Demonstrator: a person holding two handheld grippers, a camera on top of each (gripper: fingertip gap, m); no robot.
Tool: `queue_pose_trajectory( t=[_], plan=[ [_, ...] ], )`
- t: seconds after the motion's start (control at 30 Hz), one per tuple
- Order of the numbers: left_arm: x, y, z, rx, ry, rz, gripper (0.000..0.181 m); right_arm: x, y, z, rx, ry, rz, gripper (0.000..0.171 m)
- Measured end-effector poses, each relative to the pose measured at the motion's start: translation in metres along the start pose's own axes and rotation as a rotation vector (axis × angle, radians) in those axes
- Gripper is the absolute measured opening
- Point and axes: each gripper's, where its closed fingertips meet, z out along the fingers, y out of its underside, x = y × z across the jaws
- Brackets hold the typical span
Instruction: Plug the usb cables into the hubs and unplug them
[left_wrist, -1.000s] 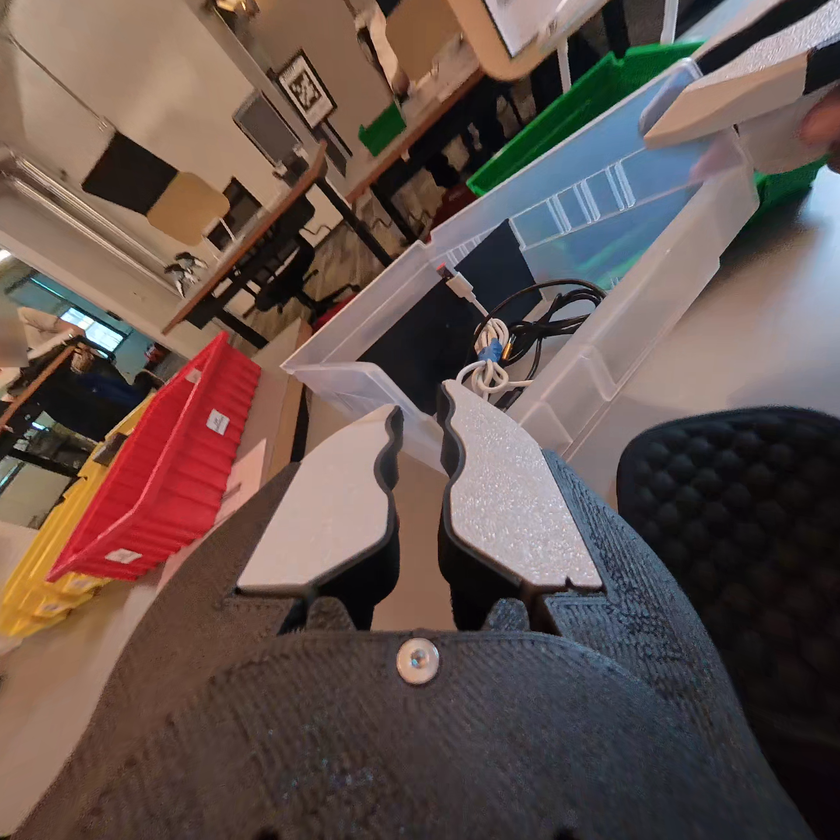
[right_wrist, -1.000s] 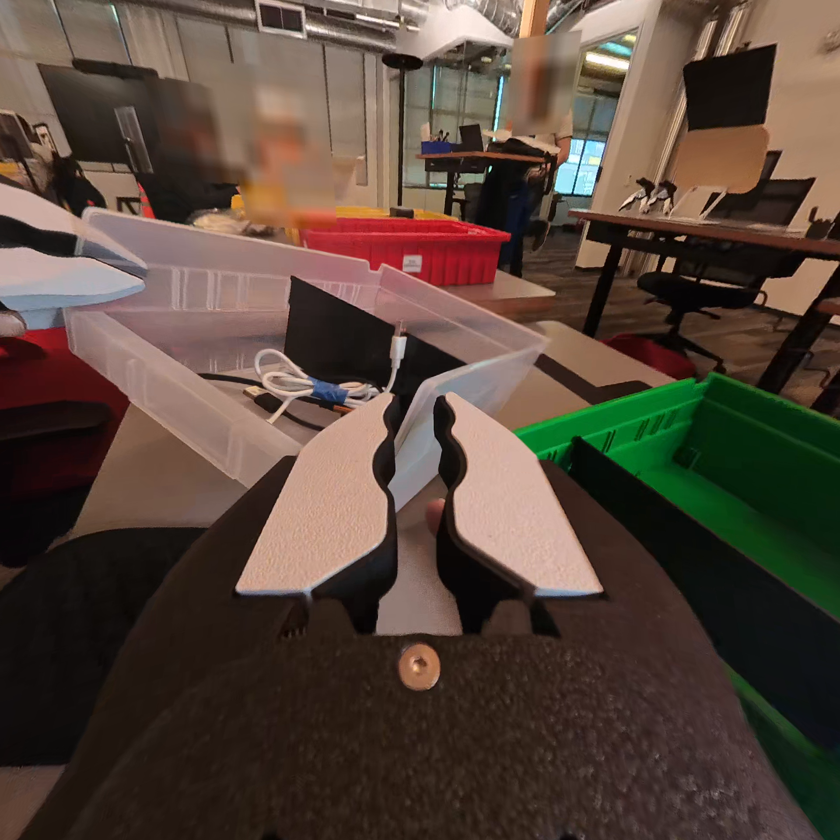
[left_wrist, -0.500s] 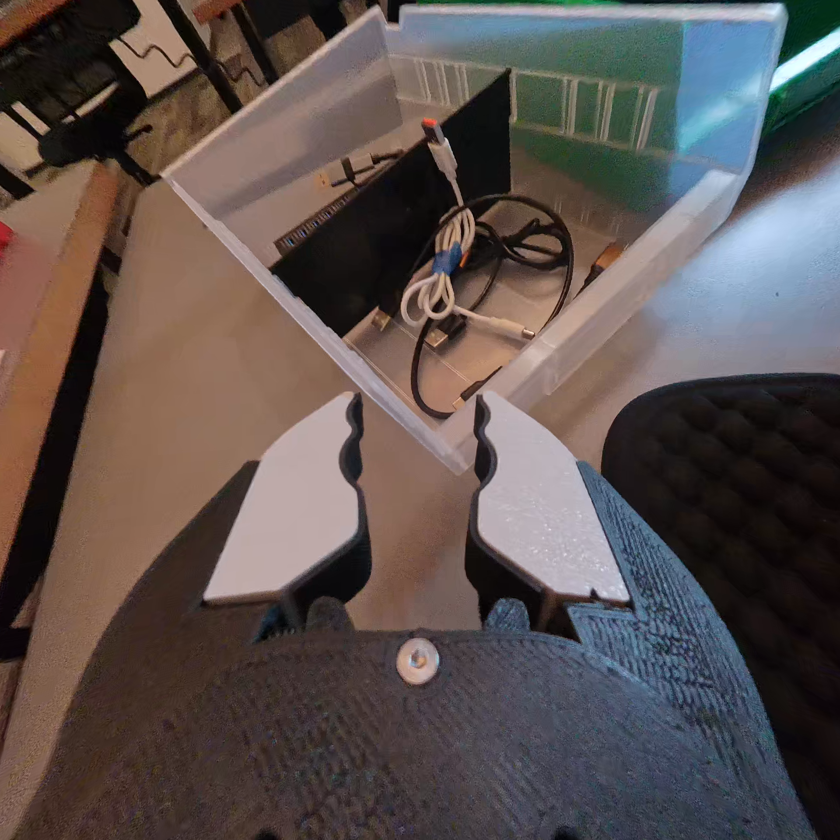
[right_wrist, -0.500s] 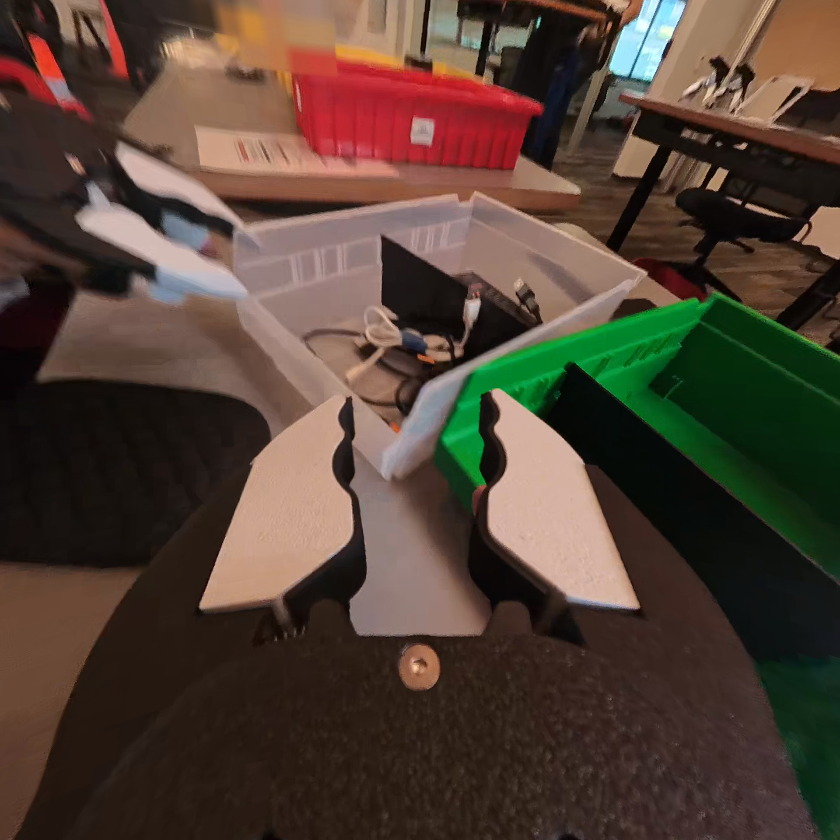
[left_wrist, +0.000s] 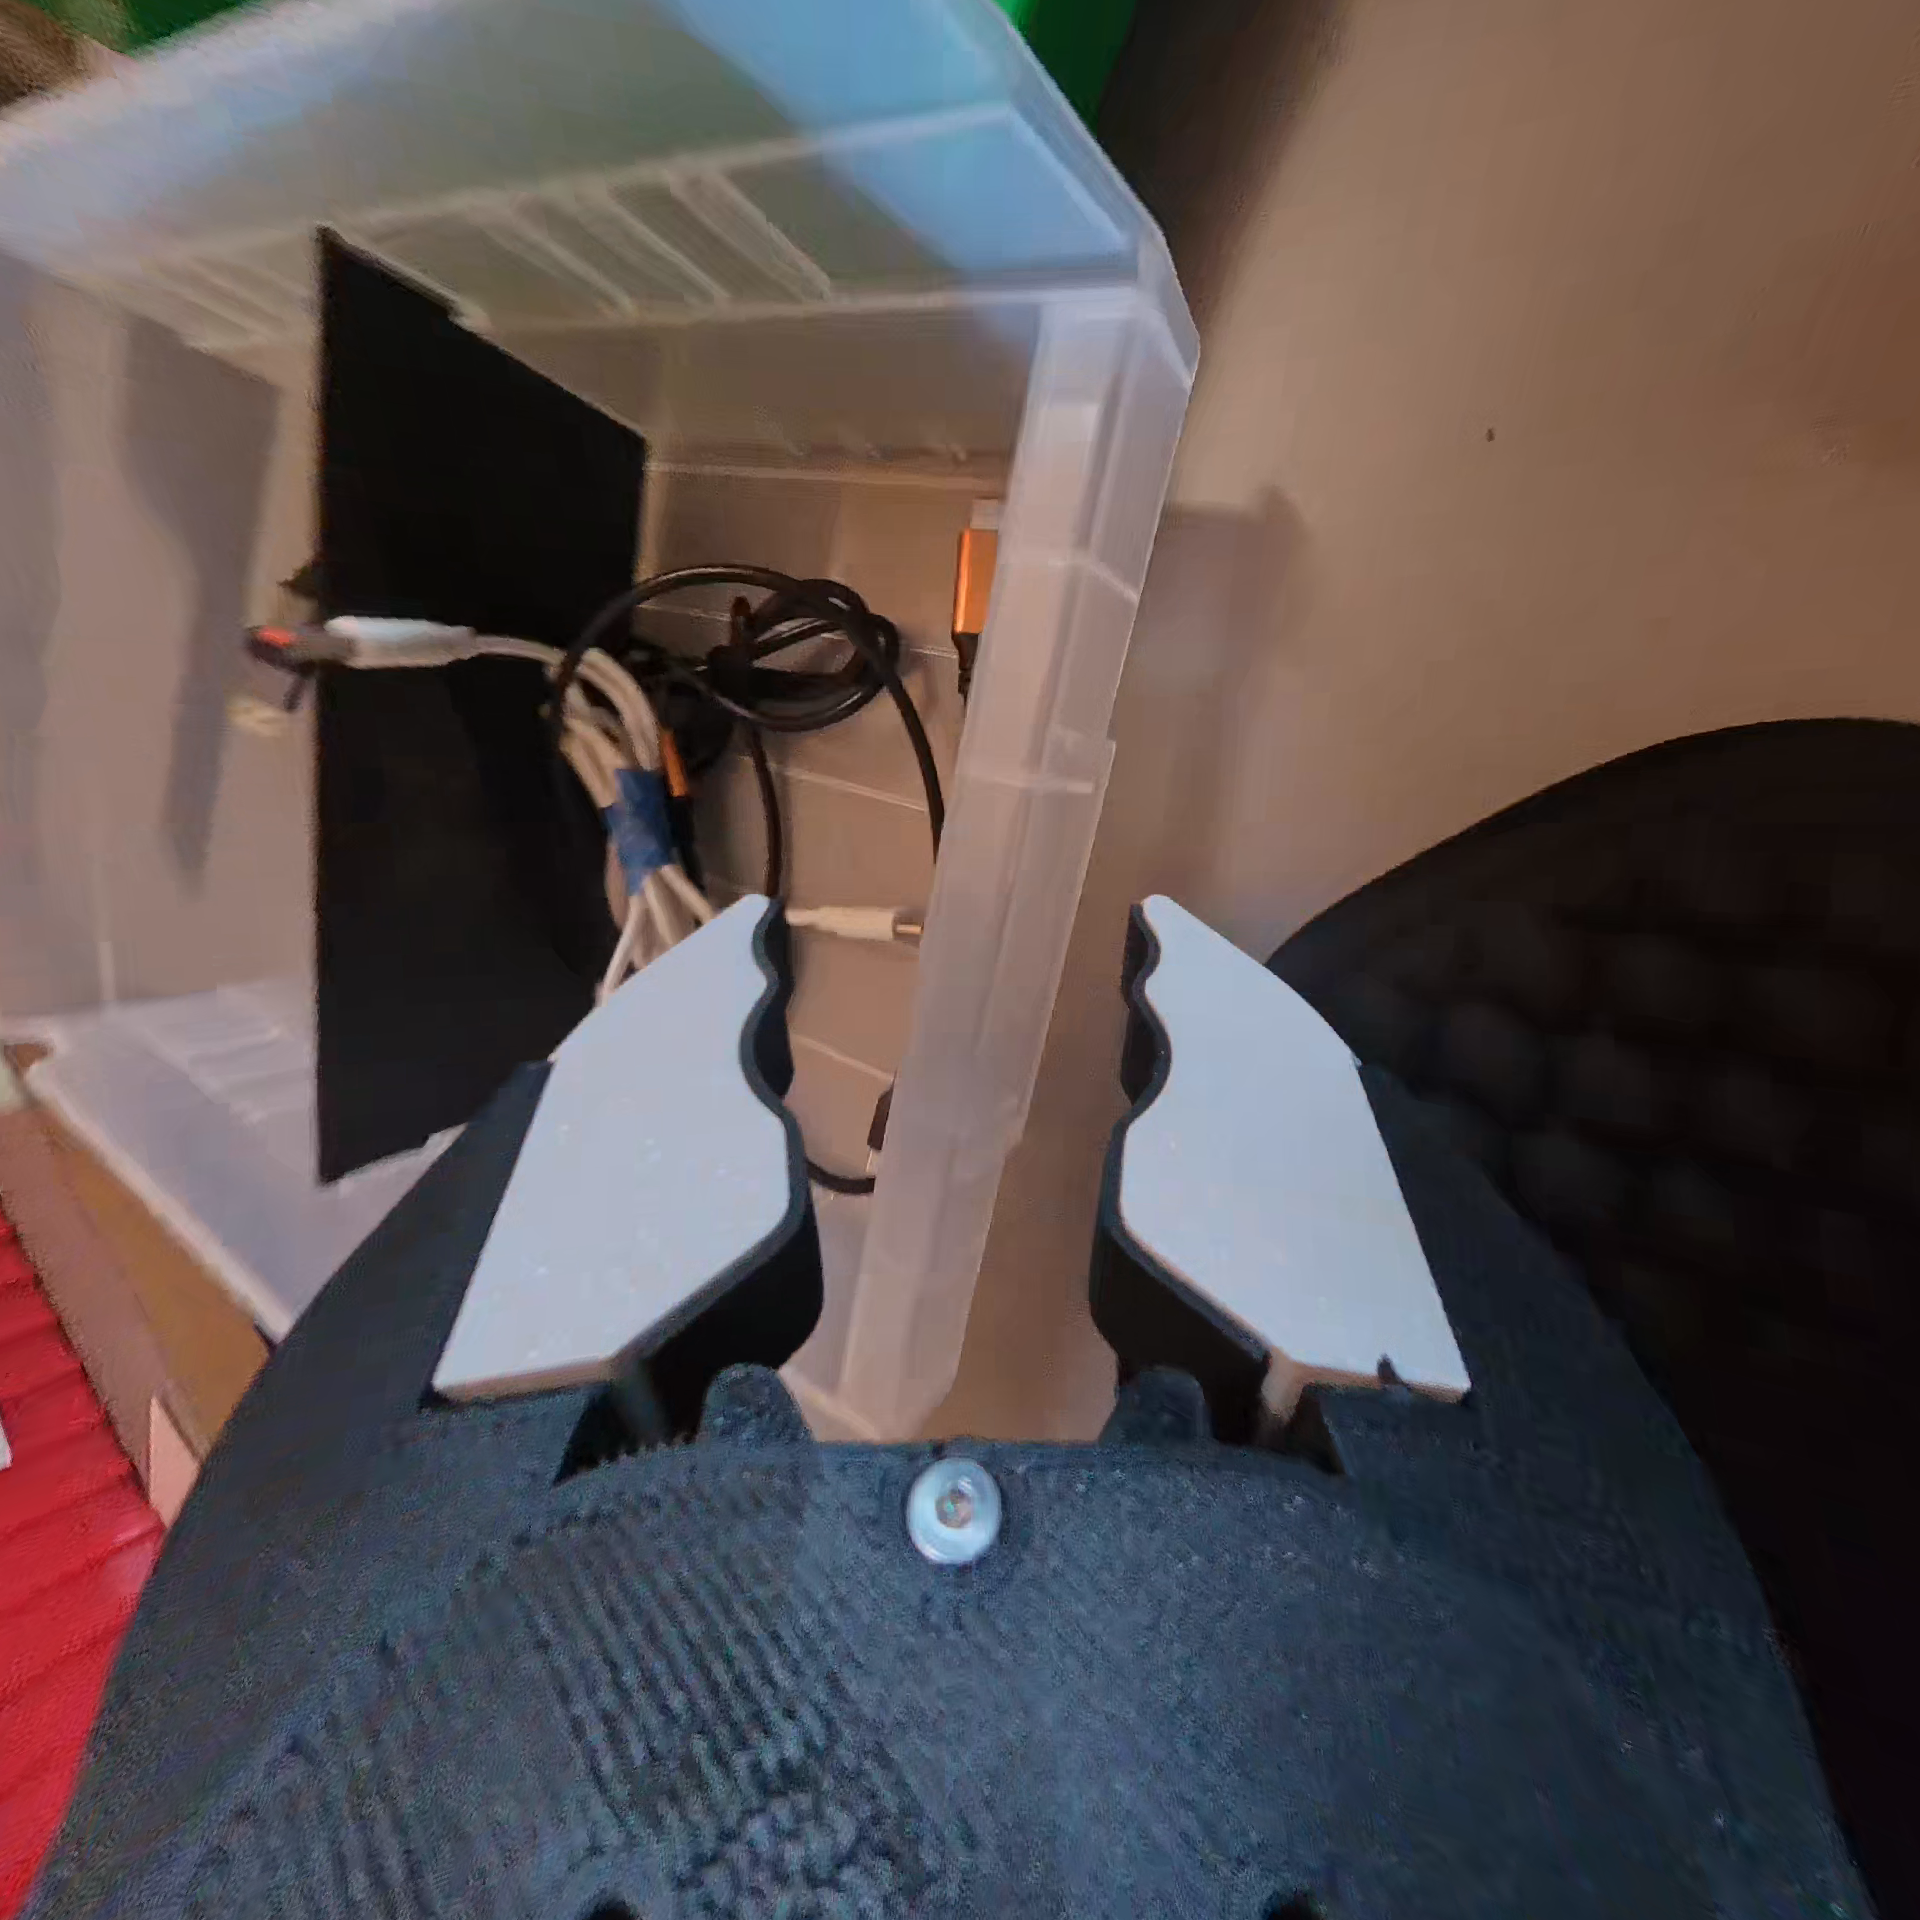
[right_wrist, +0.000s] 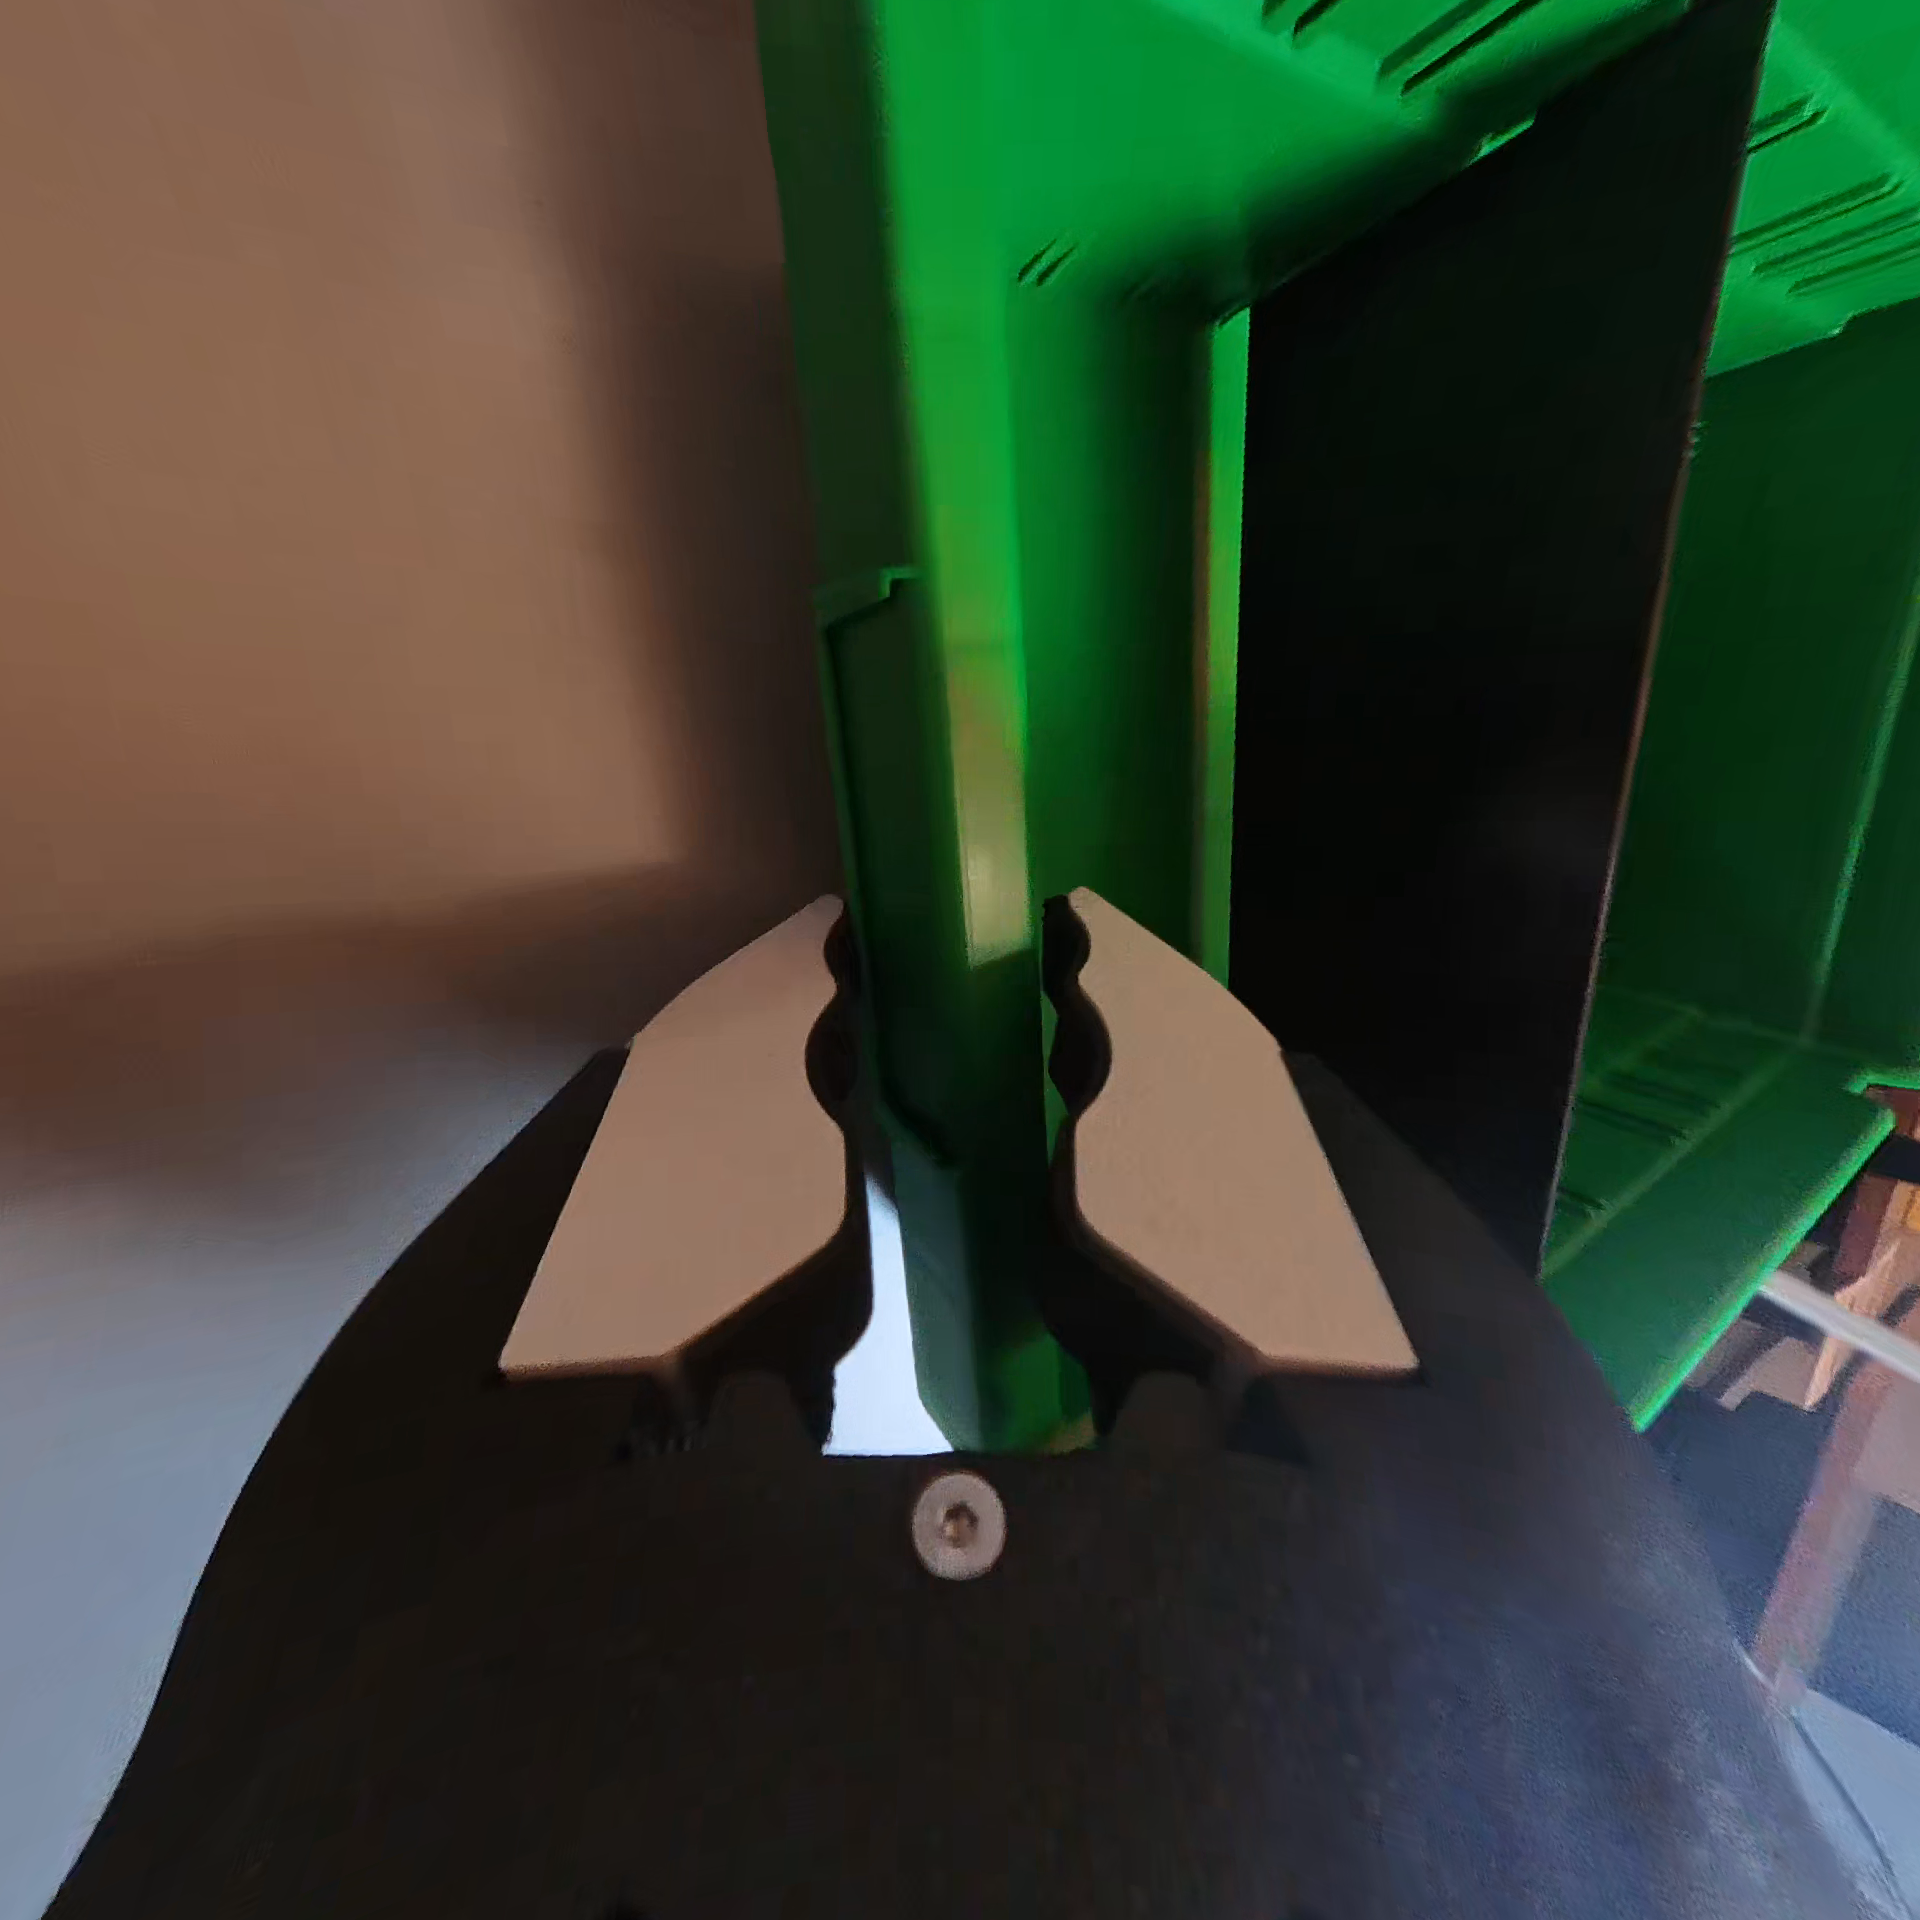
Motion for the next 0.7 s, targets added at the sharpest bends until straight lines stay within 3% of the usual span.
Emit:
queue_pose_trajectory(
  t=[0.03, 0.17, 0.4, 0.53, 0.7],
  plan=[
    [0.003, 0.001, 0.009, -0.024, 0.035, 0.021, 0.058, -0.005, 0.006, -0.007, -0.005, -0.003, 0.002, 0.033],
    [0.011, 0.000, 0.029, 0.005, 0.113, 0.064, 0.032, -0.032, 0.047, -0.045, -0.066, 0.055, 0.024, 0.031],
    [0.016, -0.008, 0.027, 0.092, 0.072, 0.089, 0.032, -0.073, 0.147, -0.112, -0.188, 0.152, 0.184, 0.031],
    [0.021, -0.016, 0.027, 0.094, 0.063, 0.097, 0.032, -0.077, 0.198, -0.121, -0.281, 0.193, 0.218, 0.032],
    [0.020, -0.023, 0.031, 0.095, 0.061, 0.101, 0.032, -0.042, 0.251, -0.115, -0.357, 0.230, 0.306, 0.032]
  ],
)
